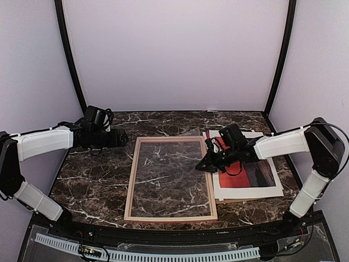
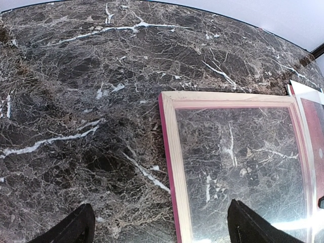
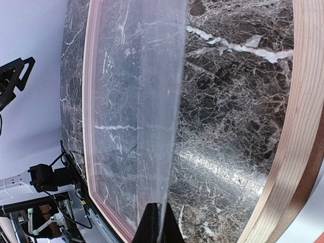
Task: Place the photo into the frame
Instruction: Place the glass panel at the frame body.
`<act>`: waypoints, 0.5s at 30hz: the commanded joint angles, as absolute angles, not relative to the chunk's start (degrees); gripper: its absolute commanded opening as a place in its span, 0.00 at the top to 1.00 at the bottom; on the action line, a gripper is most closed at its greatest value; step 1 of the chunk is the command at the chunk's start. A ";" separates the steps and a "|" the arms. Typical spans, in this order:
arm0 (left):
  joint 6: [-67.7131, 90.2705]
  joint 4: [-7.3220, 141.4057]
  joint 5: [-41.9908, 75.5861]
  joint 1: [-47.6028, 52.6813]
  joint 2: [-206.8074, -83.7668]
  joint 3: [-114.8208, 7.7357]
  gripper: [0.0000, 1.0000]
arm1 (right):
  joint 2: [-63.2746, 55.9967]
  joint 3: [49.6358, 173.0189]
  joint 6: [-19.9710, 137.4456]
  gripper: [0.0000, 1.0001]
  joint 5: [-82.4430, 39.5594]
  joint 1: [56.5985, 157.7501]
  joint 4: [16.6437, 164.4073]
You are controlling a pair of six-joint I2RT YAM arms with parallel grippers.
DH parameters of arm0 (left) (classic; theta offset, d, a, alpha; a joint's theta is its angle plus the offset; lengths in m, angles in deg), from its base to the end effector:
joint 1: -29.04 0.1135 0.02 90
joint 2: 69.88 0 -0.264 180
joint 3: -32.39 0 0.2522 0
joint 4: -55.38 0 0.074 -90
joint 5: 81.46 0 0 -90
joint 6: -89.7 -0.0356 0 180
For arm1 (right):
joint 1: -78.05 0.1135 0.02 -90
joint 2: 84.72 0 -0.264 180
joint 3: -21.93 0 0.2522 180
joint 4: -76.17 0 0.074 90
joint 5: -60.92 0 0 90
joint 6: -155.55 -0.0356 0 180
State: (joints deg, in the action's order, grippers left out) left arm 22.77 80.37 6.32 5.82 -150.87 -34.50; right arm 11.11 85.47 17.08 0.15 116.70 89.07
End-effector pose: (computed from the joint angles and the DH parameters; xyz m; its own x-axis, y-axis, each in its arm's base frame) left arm 0.2839 -0.1203 0.2437 -0.6767 -0.1358 -0.7237 0.1100 0.9532 -0.2817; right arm 0.2500 0.2222 0.1669 -0.9766 0.0555 -0.2079 -0.1248 0.6411 0.7573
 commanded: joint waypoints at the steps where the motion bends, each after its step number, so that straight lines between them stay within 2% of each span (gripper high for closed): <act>1: 22.29 80.37 5.75 5.40 -148.86 -34.20 0.06 | 9.12 84.65 17.44 1.00 -0.67 117.28 88.52; 15: 22.20 80.25 5.64 5.31 -149.06 -34.28 0.06 | 9.48 84.80 17.54 1.00 -0.49 117.54 88.26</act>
State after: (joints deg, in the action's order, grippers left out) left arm 22.77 80.37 6.10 5.60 -150.76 -34.50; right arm 10.24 85.14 17.06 -0.48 116.77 89.31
